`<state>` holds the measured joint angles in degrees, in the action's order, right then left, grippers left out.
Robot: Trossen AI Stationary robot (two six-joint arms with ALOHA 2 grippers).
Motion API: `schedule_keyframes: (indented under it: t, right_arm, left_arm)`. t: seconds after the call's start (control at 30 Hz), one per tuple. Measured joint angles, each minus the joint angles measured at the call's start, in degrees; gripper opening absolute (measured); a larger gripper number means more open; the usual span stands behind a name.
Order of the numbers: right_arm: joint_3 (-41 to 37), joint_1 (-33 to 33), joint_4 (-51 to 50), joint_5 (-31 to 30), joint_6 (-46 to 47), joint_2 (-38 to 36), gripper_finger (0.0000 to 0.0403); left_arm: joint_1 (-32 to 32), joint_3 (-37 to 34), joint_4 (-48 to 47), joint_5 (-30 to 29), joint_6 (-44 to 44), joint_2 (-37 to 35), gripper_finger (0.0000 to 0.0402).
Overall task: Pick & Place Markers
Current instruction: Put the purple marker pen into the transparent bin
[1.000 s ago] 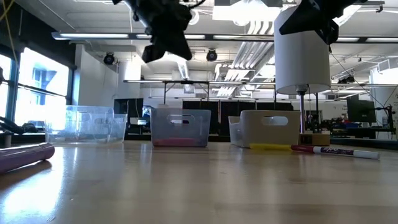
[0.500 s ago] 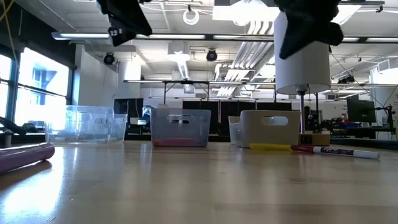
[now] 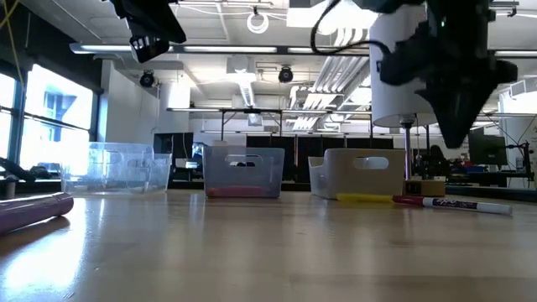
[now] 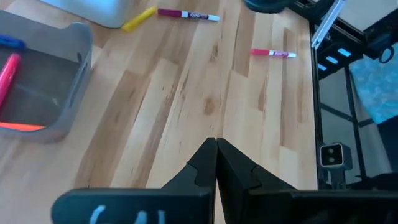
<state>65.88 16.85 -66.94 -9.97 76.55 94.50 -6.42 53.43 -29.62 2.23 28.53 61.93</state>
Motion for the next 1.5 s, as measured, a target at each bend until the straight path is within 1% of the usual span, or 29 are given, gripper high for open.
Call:
schedule_keyframes:
  t: [0.1, 0.23, 0.43, 0.57, 0.67, 0.73, 0.83, 0.9, 0.93, 1.0, 1.13, 1.17, 1.27, 1.4, 1.5]
  right_arm:
    - [-3.9, -1.4, 3.3, 2.4, 1.0, -0.1, 0.0017]
    - [-7.2, -2.7, 8.3, 4.8, 1.0, -0.1, 0.0061]
    - [-10.2, -2.8, 15.1, 2.8, -0.7, -0.1, 0.0128]
    - [-14.7, -3.6, 19.6, 3.7, -1.9, -0.1, 0.0143]
    - [-18.2, -4.1, 23.4, 4.1, -2.1, -0.4, 0.0138]
    - [-20.2, -4.1, 26.4, 4.5, -3.0, -0.6, 0.0123]
    - [-22.2, -4.1, 29.6, 5.3, -3.5, -1.0, 0.0077]
    - [-22.3, -4.1, 29.6, 5.8, -3.6, -1.0, 0.0036]
    - [-22.1, -4.1, 29.3, 6.1, -3.9, -1.0, 0.0022]
    - [-21.3, -4.1, 28.4, 6.8, -5.9, -0.8, 0.0019]
    - [-19.2, -4.1, 25.5, 9.3, -6.3, -2.6, 0.0031]
    - [-18.8, -3.7, 24.3, 10.3, -6.1, -3.2, 0.0029]
    - [-17.3, -2.5, 23.2, 9.6, -5.0, -6.7, 0.0015]
    - [-16.6, 0.3, 22.0, 5.4, -1.6, -11.5, 0.0015]
    - [-15.3, 2.9, 23.3, 0.1, 1.1, -16.0, 0.0017]
  left_arm:
    - [0.0, 0.0, 0.0, 0.1, -0.7, 0.0, 0.0000]
    - [0.0, 0.0, 0.0, 0.1, -1.1, 0.0, 0.0000]
    - [0.0, 0.0, 0.0, 0.2, 0.1, 0.0, 0.0000]
    - [0.0, 0.0, 0.0, 0.2, 1.7, 0.0, 0.0000]
    - [0.0, 0.0, 0.0, 0.2, 3.4, 0.0, 0.0000]
    - [0.0, 0.0, 0.0, 0.2, 4.5, 0.0, 0.0000]
    - [0.0, 0.0, 0.0, 0.2, 5.3, 0.0, 0.0000]
    - [0.0, 0.0, 0.0, 0.1, 5.4, 0.0, 0.0000]
    - [0.0, 0.0, 0.0, 0.1, 5.4, 0.0, 0.0000]
    - [0.0, 0.0, 0.1, 0.1, 5.4, 0.0, 0.0000]
    - [0.0, 0.0, 0.2, -0.3, 4.8, 0.1, 0.0000]
    - [0.0, 0.0, 0.2, -1.0, 4.5, 0.1, 0.0000]
    - [0.0, 0.0, 0.2, -3.1, 4.3, 0.1, 0.0001]
    - [0.0, 0.0, 0.6, -4.4, 1.5, 0.1, 0.0004]
    - [0.0, 0.0, 2.5, -6.1, 0.6, 0.5, 0.0025]
